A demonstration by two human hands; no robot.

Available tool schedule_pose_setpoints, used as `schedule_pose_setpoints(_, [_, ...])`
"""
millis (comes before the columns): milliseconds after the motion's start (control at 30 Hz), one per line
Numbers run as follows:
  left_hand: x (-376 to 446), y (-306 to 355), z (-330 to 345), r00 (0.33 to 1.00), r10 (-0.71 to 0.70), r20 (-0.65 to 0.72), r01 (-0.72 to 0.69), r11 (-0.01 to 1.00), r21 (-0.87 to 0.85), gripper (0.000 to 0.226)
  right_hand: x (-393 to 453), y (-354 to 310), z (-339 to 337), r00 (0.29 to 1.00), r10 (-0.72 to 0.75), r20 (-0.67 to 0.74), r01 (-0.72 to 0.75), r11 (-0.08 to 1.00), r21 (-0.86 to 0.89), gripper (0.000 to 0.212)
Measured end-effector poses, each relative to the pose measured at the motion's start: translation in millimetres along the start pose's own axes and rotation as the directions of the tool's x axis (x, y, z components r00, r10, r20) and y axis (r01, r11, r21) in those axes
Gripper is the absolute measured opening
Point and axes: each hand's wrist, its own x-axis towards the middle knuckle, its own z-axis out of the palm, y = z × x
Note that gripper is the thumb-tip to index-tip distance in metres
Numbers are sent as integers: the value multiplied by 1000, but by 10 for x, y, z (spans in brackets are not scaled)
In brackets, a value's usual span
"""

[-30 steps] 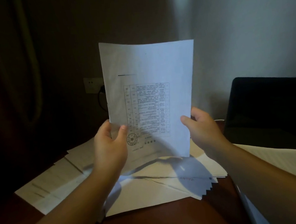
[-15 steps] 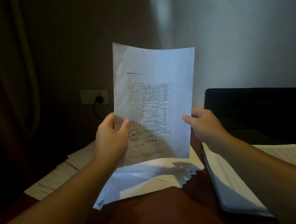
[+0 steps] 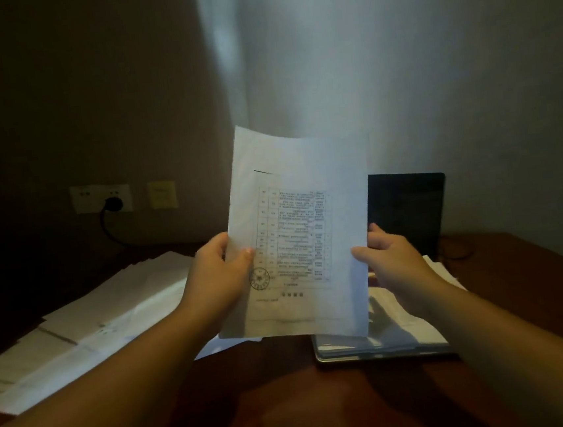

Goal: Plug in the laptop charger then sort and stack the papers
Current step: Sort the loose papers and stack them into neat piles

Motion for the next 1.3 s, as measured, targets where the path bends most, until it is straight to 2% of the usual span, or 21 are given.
schedule_pose_setpoints(100, [10,54,180,998,-13,68,12,1000,20,3,-95,60,-198,997,68,-36,-68,998,-6,21])
schedule_pose_setpoints(200, [35,103,357,992,-35,120,34,999,13,3,-193,101,-368,990,128,-58,-126,991,37,17])
schedule_pose_setpoints(267, [57,148,460,988,-42,149,41,999,11,5,-251,125,-491,983,179,-39,-175,981,82,13])
schedule_pose_setpoints(400, [98,238,630,979,-63,192,56,998,39,9,-379,214,-712,958,288,13,-283,934,218,19])
schedule_pose_setpoints(567, [138,255,746,984,-104,146,91,992,92,36,-543,388,-749,902,431,-37,-356,788,502,22])
schedule_pose_setpoints(767, [66,55,783,969,-181,166,176,983,46,53,-808,443,-582,814,572,-100,-328,594,734,7])
schedule_pose_setpoints(867, [24,-40,790,955,-229,189,217,973,82,52,-886,423,-462,781,612,-122,-336,578,744,4])
schedule_pose_setpoints(1000, [-109,-181,825,951,-224,211,193,968,160,37,-899,389,-275,766,620,-172,-370,643,671,6])
schedule_pose_setpoints(1100, [-215,-271,847,953,-217,213,186,970,159,26,-896,338,-145,764,618,-185,-382,664,643,10])
schedule_pose_setpoints(1300, [-348,-341,851,939,-223,262,194,972,131,30,-862,292,21,786,603,-136,-364,629,687,22])
